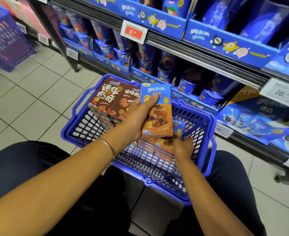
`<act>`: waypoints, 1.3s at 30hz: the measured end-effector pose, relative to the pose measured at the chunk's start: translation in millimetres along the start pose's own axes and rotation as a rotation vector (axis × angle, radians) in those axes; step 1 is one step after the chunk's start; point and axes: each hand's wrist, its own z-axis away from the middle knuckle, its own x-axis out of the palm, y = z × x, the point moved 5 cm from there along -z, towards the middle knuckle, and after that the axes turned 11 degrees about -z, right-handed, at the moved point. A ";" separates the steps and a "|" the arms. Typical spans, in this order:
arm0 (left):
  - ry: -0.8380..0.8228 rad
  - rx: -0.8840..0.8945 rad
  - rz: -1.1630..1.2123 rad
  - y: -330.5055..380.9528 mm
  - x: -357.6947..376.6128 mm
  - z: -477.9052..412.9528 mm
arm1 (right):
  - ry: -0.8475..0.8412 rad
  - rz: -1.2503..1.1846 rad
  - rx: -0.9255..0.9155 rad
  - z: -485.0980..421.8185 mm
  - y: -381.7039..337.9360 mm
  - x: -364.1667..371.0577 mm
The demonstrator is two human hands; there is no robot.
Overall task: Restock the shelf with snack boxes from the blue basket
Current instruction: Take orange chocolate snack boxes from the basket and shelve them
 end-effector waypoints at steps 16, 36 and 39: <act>0.012 -0.006 -0.075 -0.2 -7.6 -12.5 | -0.007 -0.173 -0.116 10.4 3.3 0.3; 0.040 -0.036 -0.104 13.6 -6.9 -15.2 | -0.346 -0.543 -0.328 78.0 -114.2 4.1; -0.129 0.057 -0.109 22.5 -2.2 -7.8 | -0.354 -0.438 -0.374 81.9 -113.5 14.2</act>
